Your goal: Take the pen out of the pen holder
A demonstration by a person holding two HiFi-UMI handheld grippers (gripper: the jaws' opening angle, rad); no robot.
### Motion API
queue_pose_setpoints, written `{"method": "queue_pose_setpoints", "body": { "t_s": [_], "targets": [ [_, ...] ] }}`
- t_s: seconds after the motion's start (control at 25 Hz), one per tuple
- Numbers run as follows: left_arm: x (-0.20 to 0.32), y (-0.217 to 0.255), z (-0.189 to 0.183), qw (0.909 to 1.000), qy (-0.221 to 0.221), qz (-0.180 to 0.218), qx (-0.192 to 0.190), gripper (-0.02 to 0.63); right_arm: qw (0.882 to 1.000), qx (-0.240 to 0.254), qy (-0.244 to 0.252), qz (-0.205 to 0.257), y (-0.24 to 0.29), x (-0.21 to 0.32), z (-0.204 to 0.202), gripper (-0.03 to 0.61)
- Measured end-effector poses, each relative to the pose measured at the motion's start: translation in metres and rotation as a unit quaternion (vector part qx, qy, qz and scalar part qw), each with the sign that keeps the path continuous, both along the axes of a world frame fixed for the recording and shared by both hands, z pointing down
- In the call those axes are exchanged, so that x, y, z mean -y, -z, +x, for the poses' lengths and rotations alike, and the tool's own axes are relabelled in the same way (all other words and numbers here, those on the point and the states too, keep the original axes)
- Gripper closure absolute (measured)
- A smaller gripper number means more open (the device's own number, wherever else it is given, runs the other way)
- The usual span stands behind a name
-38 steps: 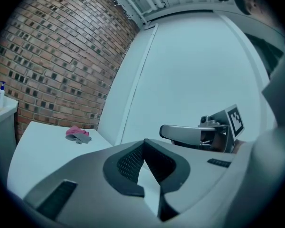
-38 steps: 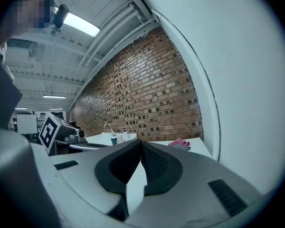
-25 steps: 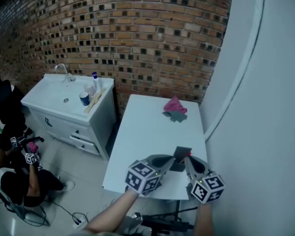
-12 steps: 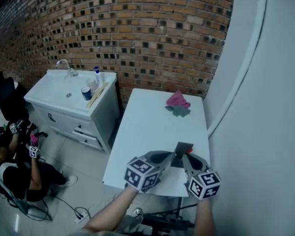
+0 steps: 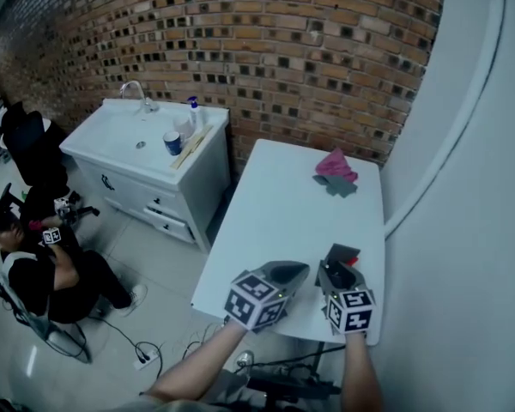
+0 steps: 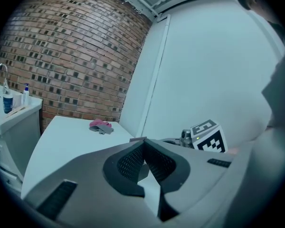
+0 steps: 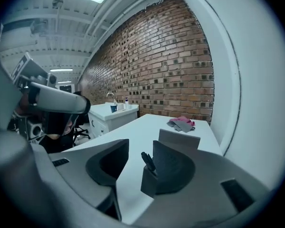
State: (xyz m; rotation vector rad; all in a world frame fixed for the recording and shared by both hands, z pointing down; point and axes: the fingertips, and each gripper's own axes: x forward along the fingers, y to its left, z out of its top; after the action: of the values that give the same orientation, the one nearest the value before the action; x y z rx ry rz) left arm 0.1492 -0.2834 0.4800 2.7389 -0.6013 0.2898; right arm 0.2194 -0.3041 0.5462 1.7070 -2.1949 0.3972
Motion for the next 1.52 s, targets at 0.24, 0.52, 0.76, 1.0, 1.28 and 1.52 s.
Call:
{"method": "queue_pose_setpoints", "body": {
  "t_s": [0.24, 0.52, 0.76, 1.0, 1.28, 1.52],
  "targets": [
    [-0.001, -0.014, -0.007, 0.9999, 0.009, -0.012, 0.007, 0.614, 0.999, -0.034, -0.016, -0.034, -0.035, 0.012, 0.007, 0.428],
    [-0.001, -0.021, -0.011, 0.9997, 0.015, -0.018, 0.006, 0.614, 0.998, -0.058, -0.019, -0.024, -0.032, 0.011, 0.012, 0.500],
    [-0.005, -0.011, -0.007, 0.9999, 0.012, -0.008, -0.007, 0.614, 0.999, -0.031, -0.025, 0.009, 0.003, 0.005, 0.015, 0.509],
    [-0.007, 0.007, -0.005, 0.9997, 0.003, 0.003, -0.026, 0.614, 0.997, 0.030, -0.039, 0.068, 0.072, -0.009, 0.017, 0.509],
    [-0.010, 0.037, 0.004, 0.9985, -0.009, 0.027, -0.047, 0.614, 0.987, 0.076, -0.033, 0.137, 0.141, -0.028, 0.017, 0.509],
    [-0.011, 0.066, 0.004, 0.9966, -0.016, 0.049, -0.064, 0.614, 0.979, 0.102, -0.025, 0.176, 0.177, -0.044, 0.015, 0.509]
  ]
}}
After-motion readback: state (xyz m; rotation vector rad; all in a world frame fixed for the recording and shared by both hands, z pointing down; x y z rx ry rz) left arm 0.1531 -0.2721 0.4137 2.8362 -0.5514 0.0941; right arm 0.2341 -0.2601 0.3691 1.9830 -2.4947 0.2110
